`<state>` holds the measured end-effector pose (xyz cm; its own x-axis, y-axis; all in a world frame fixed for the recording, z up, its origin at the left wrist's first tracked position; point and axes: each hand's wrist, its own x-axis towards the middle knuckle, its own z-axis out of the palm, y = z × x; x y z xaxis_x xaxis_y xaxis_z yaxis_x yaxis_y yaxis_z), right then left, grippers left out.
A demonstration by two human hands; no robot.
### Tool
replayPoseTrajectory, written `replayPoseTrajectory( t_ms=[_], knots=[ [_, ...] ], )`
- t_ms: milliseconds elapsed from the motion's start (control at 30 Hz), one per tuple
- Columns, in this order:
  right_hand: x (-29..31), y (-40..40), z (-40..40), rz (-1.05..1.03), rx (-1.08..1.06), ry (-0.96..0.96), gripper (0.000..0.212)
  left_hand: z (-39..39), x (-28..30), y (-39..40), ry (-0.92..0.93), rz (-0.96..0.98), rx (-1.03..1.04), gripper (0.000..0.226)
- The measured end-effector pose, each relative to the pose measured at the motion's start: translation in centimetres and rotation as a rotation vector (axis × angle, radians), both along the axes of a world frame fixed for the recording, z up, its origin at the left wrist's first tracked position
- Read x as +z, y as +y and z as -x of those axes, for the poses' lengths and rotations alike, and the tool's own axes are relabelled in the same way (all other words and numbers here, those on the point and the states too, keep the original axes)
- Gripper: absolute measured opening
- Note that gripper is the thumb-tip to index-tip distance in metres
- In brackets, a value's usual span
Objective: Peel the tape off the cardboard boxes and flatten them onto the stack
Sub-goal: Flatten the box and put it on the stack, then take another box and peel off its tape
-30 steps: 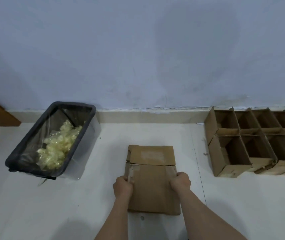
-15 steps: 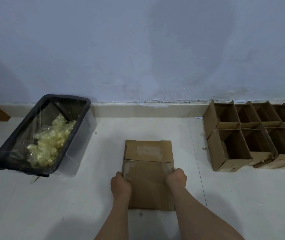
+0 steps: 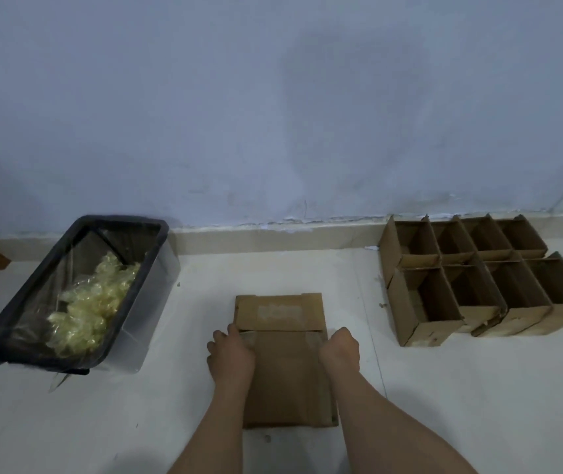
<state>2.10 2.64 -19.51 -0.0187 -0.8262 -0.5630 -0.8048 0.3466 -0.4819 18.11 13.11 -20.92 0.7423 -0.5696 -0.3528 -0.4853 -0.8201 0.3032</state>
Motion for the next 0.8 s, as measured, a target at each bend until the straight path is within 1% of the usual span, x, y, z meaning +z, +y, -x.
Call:
replayPoseTrajectory(
  t_ms=[100, 200, 333, 400, 467, 567, 667, 733, 800],
  knots=[
    [4.9, -2.0, 0.1, 0.089, 0.041, -0.024, 0.021, -1.4, 5.6, -2.7, -0.075, 0.014, -0.104, 0.041],
    [12.0, -4.8, 0.2, 0.205, 0.153, -0.027, 0.023, -3.0, 12.7, -5.0, -0.200, 0.009, -0.225, 0.038],
    [23.1, -8.8, 1.0, 0.342, 0.391, 0.087, 0.022, -3.7, 22.2, -7.3, -0.241, -0.004, -0.344, 0.039],
    [28.0, -9.8, 2.1, 0.402, 0.469, 0.138, 0.013, -3.1, 26.4, -8.0, -0.262, -0.003, -0.378, 0.039],
    [31.7, -9.9, 3.8, 0.470, 0.519, 0.195, 0.012, -1.8, 29.7, -8.7, -0.284, 0.015, -0.413, 0.041],
    [34.4, -9.1, 6.6, 0.532, 0.590, 0.291, 0.024, 0.2, 33.3, -9.1, -0.301, 0.001, -0.460, 0.043],
    [34.9, -8.6, 9.4, 0.522, 0.605, 0.331, 0.029, 1.4, 35.4, -9.1, -0.323, -0.016, -0.466, 0.045],
    [34.5, -8.0, 11.2, 0.502, 0.589, 0.333, 0.030, 2.9, 35.4, -9.4, -0.316, -0.032, -0.470, 0.045],
    [33.4, -7.6, 12.5, 0.478, 0.583, 0.332, 0.033, 5.3, 34.3, -10.0, -0.287, -0.048, -0.498, 0.045]
  ],
)
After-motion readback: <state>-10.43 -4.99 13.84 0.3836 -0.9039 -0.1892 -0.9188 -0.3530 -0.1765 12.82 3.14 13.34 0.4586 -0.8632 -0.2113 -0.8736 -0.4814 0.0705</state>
